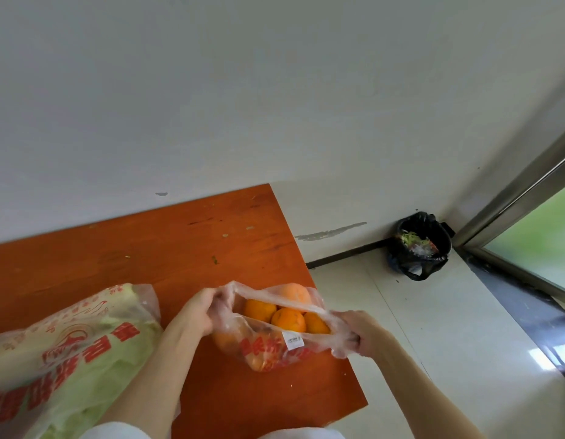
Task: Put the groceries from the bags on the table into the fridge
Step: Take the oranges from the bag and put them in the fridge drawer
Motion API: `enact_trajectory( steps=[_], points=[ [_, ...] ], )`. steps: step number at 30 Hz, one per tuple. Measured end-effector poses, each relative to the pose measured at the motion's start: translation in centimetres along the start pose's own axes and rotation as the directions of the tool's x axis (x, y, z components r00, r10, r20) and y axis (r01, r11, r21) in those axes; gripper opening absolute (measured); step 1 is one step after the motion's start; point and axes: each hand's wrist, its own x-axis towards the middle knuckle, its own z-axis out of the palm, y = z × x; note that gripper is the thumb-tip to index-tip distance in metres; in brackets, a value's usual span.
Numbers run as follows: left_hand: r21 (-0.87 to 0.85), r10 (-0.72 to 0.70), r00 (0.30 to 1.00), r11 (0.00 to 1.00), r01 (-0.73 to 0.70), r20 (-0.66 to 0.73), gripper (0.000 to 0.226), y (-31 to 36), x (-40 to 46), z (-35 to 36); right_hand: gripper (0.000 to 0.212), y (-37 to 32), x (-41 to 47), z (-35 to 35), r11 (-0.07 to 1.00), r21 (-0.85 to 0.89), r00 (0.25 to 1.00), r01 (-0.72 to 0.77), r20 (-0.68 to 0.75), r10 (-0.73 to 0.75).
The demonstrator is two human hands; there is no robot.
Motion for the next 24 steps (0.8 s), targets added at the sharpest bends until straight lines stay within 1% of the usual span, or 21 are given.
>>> enact_trajectory(
  steps=[1,2,3,4,5,6,7,8,9,10,11,12,13,15,16,17,18,19,21,23,24],
  points=[
    [0.104,0.094,0.995,0.990,-0.090,-0.034,0.018,0.3,-0.4,0.1,0.029,-0.1,-0.2,0.4,0.985,-0.110,0.977,0.130,-0.156,-0.146],
    [0.237,0.253,0.965,0.944,-0.230,-0.073,0.023,0.6,-1.0,0.1,0.027,-0.2,-0.6,0.7,0.930,-0.278,0.909,0.239,-0.273,-0.315],
    [0.429,0.460,0.884,0.818,-0.384,-0.086,0.032,0.6,-1.6,0.1,0.027,-0.2,-0.9,1.0,0.822,-0.465,0.790,0.328,-0.342,-0.509],
    [0.598,0.684,0.728,0.599,-0.532,-0.038,0.036,0.5,-2.7,0.2,0.026,-0.2,-1.3,1.3,0.661,-0.639,0.631,0.394,-0.334,-0.700],
    [0.702,0.866,0.495,0.310,-0.641,0.069,0.033,0.3,-3.9,0.3,0.023,-0.3,-1.8,1.6,0.473,-0.755,0.458,0.454,-0.257,-0.851],
    [0.715,0.934,0.274,0.030,-0.698,0.229,0.027,0.0,-5.2,0.7,0.018,-0.5,-2.1,2.0,0.305,-0.805,0.342,0.510,-0.135,-0.930],
    [0.673,0.889,0.152,-0.204,-0.711,0.431,0.023,-0.5,-5.7,1.2,0.013,-0.7,-2.7,2.6,0.195,-0.807,0.324,0.558,-0.005,-0.946],
    [0.589,0.774,0.119,-0.363,-0.722,0.622,0.022,-1.1,-6.1,1.7,0.012,-0.8,-3.0,3.2,0.131,-0.796,0.368,0.591,0.121,-0.922],
    [0.513,0.642,0.137,-0.446,-0.733,0.755,0.024,-1.9,-5.9,2.2,0.015,-0.8,-3.3,3.9,0.085,-0.800,0.433,0.594,0.229,-0.872],
    [0.464,0.533,0.166,-0.492,-0.736,0.829,0.026,-2.6,-5.4,2.6,0.018,-0.7,-3.4,4.4,0.035,-0.819,0.488,0.572,0.306,-0.817],
    [0.441,0.475,0.176,-0.535,-0.721,0.862,0.029,-3.1,-4.8,2.7,0.019,-0.7,-3.4,4.6,-0.011,-0.848,0.538,0.529,0.346,-0.769],
    [0.467,0.455,0.211,-0.577,-0.670,0.865,0.032,-3.4,-4.3,2.7,0.021,-0.7,-3.4,4.5,-0.045,-0.880,0.590,0.473,0.355,-0.725],
    [0.515,0.444,0.279,-0.610,-0.602,0.852,0.037,-3.4,-3.9,2.5,0.027,-0.7,-3.3,4.3,-0.066,-0.905,0.650,0.419,0.351,-0.674],
    [0.595,0.393,0.463,-0.657,-0.463,0.794,0.057,-3.1,-3.6,1.6,0.054,-0.6,-3.3,3.5,-0.092,-0.919,0.746,0.382,0.366,-0.557],
    [0.616,0.345,0.559,-0.667,-0.418,0.754,0.072,-2.9,-3.8,1.2,0.069,-0.6,-3.3,3.0,-0.096,-0.914,0.767,0.394,0.385,-0.513],
    [0.621,0.290,0.639,-0.684,-0.383,0.713,0.084,-2.7,-4.0,0.9,0.080,-0.5,-3.3,2.7,-0.109,-0.907,0.773,0.407,0.405,-0.489],
    [0.617,0.252,0.685,-0.700,-0.359,0.684,0.095,-2.6,-4.3,0.8,0.089,-0.5,-3.1,2.5,-0.133,-0.902,0.773,0.411,0.422,-0.473],
    [0.621,0.234,0.713,-0.704,-0.345,0.661,0.104,-2.5,-4.2,0.6,0.095,-0.5,-2.7,2.2,-0.159,-0.896,0.771,0.415,0.439,-0.462],
    [0.674,0.235,0.771,-0.669,-0.313,0.591,0.119,-2.3,-3.9,0.1,0.105,-0.2,-1.6,1.4,-0.164,-0.885,0.767,0.435,0.460,-0.448],
    [0.725,0.251,0.813,-0.632,-0.273,0.525,0.123,-1.9,-3.7,-0.6,0.110,0.2,-0.5,0.6,-0.140,-0.872,0.759,0.469,0.479,-0.440],
    [0.736,0.260,0.814,-0.621,-0.271,0.519,0.122,-1.6,-3.7,-0.8,0.109,0.4,-0.1,0.3,-0.132,-0.863,0.744,0.488,0.491,-0.453]
  ],
)
